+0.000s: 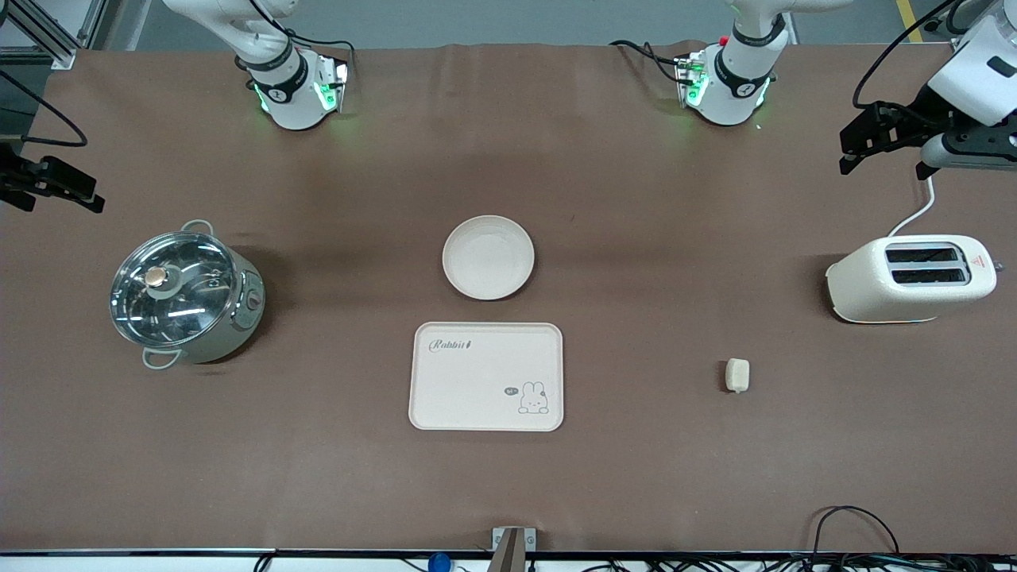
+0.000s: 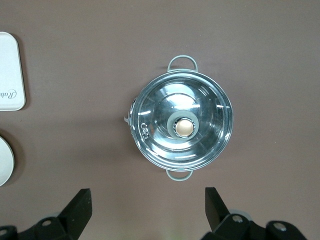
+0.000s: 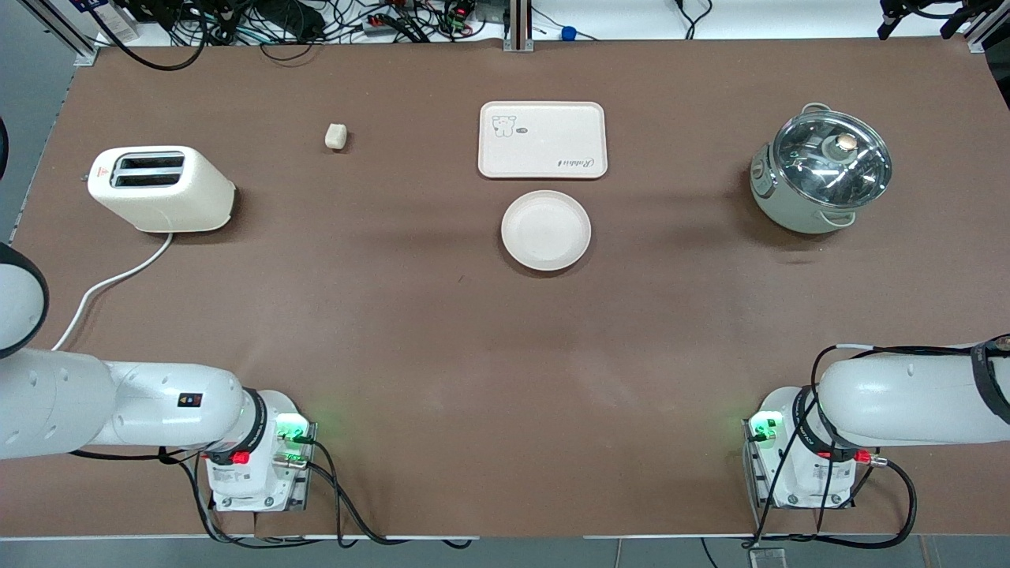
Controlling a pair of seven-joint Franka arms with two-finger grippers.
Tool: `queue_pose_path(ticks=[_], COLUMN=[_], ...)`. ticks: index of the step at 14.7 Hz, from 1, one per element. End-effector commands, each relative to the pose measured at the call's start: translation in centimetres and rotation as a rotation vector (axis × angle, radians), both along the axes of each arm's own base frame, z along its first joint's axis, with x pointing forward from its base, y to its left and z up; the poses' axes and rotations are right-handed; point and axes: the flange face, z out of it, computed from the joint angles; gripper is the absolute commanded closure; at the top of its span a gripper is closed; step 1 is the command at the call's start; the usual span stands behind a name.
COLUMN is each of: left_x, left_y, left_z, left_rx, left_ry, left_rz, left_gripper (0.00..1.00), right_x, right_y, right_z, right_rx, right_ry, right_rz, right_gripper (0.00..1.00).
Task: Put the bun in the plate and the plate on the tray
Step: 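Reach the left gripper down to the cream bun and grasp it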
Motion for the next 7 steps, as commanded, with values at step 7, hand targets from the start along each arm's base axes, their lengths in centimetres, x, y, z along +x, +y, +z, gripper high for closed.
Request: queue_pose_path(ticks=[7], left_x=[8.8], left_y=[3.7], left_z=[-9.3], left_rx=[-0.023], left_ry=[0.098], left_rz=[0.060], left_gripper=[0.00], right_x=[0.9], right_y=[0.7], right_z=[-0.9], right_rx=[0.041], right_ry=[-0.018], right_rz=[-0.006], right_gripper=[0.00])
